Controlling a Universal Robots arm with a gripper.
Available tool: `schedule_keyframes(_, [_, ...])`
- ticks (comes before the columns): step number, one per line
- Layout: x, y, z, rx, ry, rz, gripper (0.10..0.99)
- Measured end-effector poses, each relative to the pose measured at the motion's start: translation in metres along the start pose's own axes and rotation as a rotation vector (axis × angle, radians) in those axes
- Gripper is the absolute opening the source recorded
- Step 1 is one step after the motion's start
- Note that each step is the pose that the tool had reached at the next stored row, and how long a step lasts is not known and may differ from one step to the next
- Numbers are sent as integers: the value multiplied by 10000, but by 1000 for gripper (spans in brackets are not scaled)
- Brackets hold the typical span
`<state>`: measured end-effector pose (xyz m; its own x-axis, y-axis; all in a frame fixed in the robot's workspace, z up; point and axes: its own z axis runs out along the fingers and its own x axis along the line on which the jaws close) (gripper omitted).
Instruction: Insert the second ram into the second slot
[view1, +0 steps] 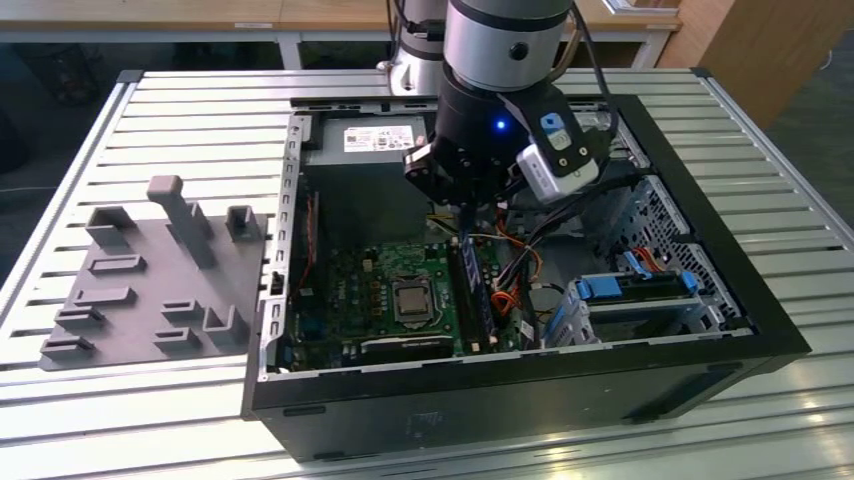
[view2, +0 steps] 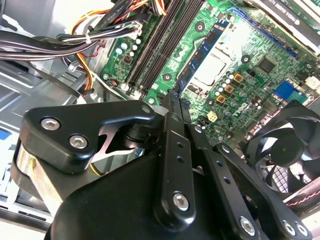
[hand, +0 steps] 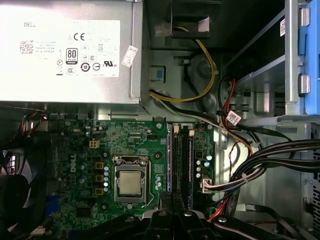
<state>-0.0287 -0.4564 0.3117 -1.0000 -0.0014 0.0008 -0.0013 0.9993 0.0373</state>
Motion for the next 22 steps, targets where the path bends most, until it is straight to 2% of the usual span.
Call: schedule_keyframes(22, [0,-13,77,-1,11,0,118])
